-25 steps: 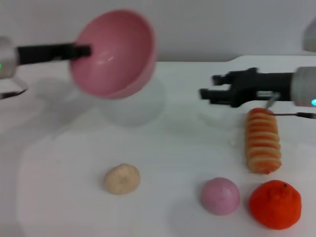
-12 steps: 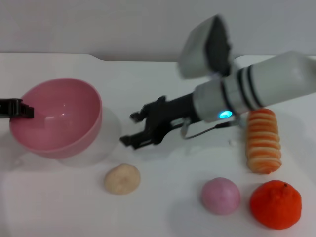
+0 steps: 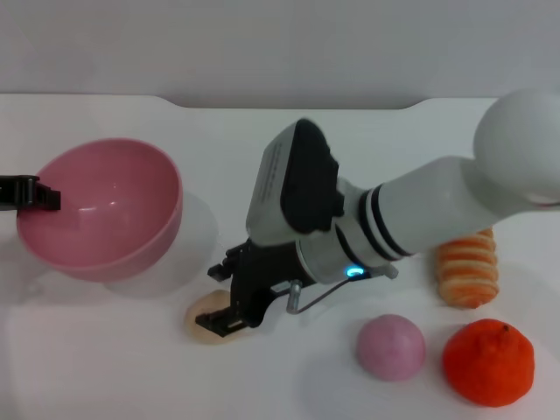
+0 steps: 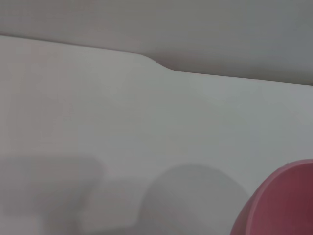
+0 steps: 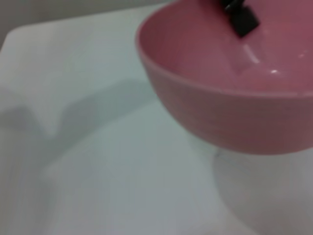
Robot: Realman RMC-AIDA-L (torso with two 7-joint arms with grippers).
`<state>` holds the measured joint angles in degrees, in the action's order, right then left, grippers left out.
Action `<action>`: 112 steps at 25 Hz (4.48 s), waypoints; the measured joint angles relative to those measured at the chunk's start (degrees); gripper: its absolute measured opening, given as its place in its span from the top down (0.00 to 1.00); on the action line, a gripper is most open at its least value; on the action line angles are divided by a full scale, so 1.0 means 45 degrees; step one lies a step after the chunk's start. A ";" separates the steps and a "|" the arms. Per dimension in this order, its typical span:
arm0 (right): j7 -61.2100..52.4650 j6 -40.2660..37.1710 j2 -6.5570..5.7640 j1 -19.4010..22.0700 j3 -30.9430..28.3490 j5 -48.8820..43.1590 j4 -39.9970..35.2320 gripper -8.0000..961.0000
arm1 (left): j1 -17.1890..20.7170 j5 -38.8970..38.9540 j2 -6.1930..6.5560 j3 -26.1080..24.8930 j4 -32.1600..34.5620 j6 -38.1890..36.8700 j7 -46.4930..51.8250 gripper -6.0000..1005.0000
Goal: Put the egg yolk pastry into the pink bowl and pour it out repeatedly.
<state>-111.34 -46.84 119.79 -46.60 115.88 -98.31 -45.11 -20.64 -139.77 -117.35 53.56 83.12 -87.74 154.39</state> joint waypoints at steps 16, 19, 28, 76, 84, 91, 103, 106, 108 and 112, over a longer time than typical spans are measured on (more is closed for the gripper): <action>-0.0073 0.2362 0.0002 0.0121 0.2430 0.0052 0.0013 0.42 | -0.0077 -0.0016 -0.0072 0.0143 -0.0103 -0.0006 -0.0031 1.00; -0.0086 0.2348 -0.0005 0.0176 0.2114 0.0120 0.0015 0.46 | -0.0073 -0.0016 -0.0073 0.0164 -0.0209 0.0026 -0.0052 1.00; 0.0502 0.0881 -0.0221 0.0840 -0.0322 0.0834 0.0115 0.55 | -0.0133 -0.0014 -0.0074 0.0368 -0.0354 0.0308 -0.0091 1.00; 0.0334 -0.5658 -0.0122 0.4023 -1.0671 -0.2999 -0.5799 0.43 | -0.2321 0.2212 -0.0246 0.7712 -0.4250 0.5769 0.0256 0.93; 0.0500 -0.5647 -0.0116 0.4321 -1.1199 -0.2975 -0.5282 0.43 | -0.2249 0.2252 -0.0232 0.8576 -0.4454 0.6754 0.0075 0.89; 0.0559 -0.5302 -0.0150 0.4325 -1.1209 -0.2975 -0.5040 0.43 | -0.2093 0.2270 -0.0156 0.8342 -0.4427 0.7075 0.0020 0.85; 0.0661 -0.4200 -0.0212 0.4491 -1.1342 -0.1732 -0.4358 0.43 | -0.1248 0.6569 -0.0129 0.4412 -0.3966 0.6270 -0.3224 0.48; 0.0729 -0.4021 -0.0228 0.4588 -1.1690 -0.1047 -0.4046 0.43 | -0.0769 0.9046 -0.0120 0.2584 -0.4314 0.5281 -0.4876 0.37; 0.0963 -0.3869 -0.0242 0.4740 -1.2709 0.0926 -0.3015 0.43 | -0.0373 1.1238 -0.0109 0.1114 -0.5132 0.4293 -0.6346 0.30; 0.1174 -0.4060 -0.0317 0.4800 -1.4249 0.3784 -0.0998 0.43 | 0.0312 1.4608 -0.0102 -0.1687 -0.7298 0.1884 -0.9289 0.26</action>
<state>-106.06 -65.11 118.37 -25.00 51.76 -81.28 -49.60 -19.24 -74.03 -117.81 45.97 50.28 -79.26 112.59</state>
